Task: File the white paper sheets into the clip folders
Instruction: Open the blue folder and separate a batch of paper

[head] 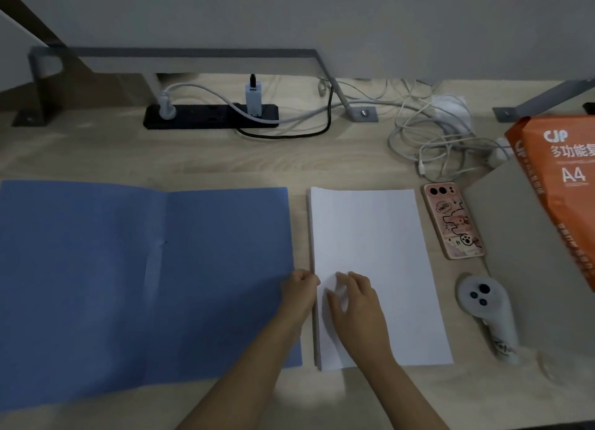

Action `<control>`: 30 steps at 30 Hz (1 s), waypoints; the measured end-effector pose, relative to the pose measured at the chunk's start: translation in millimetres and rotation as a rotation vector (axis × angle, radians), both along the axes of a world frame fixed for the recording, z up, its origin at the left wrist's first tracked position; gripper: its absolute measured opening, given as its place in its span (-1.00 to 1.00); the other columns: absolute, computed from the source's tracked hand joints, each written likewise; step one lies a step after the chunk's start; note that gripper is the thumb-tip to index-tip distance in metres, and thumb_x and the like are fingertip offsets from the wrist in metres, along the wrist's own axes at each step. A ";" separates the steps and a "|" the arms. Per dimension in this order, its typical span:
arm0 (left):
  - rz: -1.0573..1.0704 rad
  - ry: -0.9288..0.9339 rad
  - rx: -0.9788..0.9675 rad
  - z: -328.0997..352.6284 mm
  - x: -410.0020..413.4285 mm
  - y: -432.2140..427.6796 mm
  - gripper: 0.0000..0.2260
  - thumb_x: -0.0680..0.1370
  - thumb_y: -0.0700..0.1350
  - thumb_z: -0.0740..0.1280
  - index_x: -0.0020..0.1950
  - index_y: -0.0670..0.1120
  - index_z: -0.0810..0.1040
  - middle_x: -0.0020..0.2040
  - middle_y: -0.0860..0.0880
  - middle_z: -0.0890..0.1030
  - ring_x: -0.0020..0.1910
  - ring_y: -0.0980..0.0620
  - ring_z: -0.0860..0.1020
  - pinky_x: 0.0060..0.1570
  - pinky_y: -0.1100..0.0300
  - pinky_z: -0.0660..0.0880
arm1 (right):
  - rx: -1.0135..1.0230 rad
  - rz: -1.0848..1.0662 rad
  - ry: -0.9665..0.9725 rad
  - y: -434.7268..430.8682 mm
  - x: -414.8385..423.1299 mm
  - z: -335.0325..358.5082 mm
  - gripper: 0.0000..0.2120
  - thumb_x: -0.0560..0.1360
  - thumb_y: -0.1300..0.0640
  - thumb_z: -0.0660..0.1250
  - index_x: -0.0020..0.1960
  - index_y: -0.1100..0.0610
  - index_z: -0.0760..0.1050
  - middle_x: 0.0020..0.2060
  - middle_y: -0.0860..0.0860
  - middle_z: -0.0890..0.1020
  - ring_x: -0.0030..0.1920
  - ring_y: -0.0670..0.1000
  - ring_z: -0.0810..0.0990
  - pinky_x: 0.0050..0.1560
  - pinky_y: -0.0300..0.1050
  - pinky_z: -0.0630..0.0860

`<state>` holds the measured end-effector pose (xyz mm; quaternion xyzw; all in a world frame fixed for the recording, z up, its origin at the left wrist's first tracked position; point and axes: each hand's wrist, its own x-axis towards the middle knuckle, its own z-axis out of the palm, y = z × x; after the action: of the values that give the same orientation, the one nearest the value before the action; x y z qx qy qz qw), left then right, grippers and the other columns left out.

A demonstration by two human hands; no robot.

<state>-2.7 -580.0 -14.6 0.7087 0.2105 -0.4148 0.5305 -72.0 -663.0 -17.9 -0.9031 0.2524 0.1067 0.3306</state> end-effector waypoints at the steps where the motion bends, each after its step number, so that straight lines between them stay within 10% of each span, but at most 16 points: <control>1: 0.016 -0.018 -0.004 -1.2 -2.9 0.0 -0.84 0.52 -0.26 0.10 -0.22 -0.11 0.38 -0.21 -0.11 0.46 -0.21 -0.02 0.44 -0.19 0.19 0.41 | 0.005 -0.012 -0.009 0.5 0.9 0.1 -0.56 0.54 -0.02 0.20 0.37 0.12 0.33 0.38 0.07 0.36 0.34 0.04 0.38 0.27 -0.20 0.34; 4: 0.036 -0.019 -0.076 -0.1 -10.6 2.1 -0.78 0.55 -0.22 0.08 0.07 -0.18 0.48 -0.01 -0.21 0.58 0.00 -0.16 0.55 0.06 0.02 0.51 | 0.019 -0.037 -0.014 2.7 0.9 -0.8 -0.51 0.51 -0.10 0.24 0.36 0.10 0.33 0.36 0.04 0.37 0.32 0.02 0.38 0.22 -0.19 0.37; 15: 0.040 -0.169 -0.285 11.1 -34.3 -1.2 -0.67 0.62 -0.18 0.11 -0.12 0.26 0.46 -0.09 0.14 0.58 -0.03 0.19 0.56 0.00 0.31 0.51 | 0.204 -0.146 -0.064 -6.2 -5.8 2.2 -0.65 0.55 -0.02 0.18 0.32 -0.02 0.42 0.37 0.04 0.44 0.25 0.08 0.51 0.30 0.07 0.43; 30: 0.040 -0.205 -0.363 7.1 -32.3 3.1 -0.67 0.62 -0.21 0.10 -0.08 0.23 0.45 -0.07 0.11 0.58 -0.04 0.18 0.56 -0.11 0.39 0.51 | 0.149 -0.136 -0.037 -3.2 -3.5 -0.1 -0.62 0.52 -0.01 0.23 0.32 0.00 0.42 0.37 0.03 0.42 0.29 0.05 0.49 0.31 -0.01 0.42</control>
<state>-35.1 -576.9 -7.4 0.6357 0.0912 -0.3612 0.6761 -75.5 -666.2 -17.9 -0.8585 0.2985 0.0856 0.4081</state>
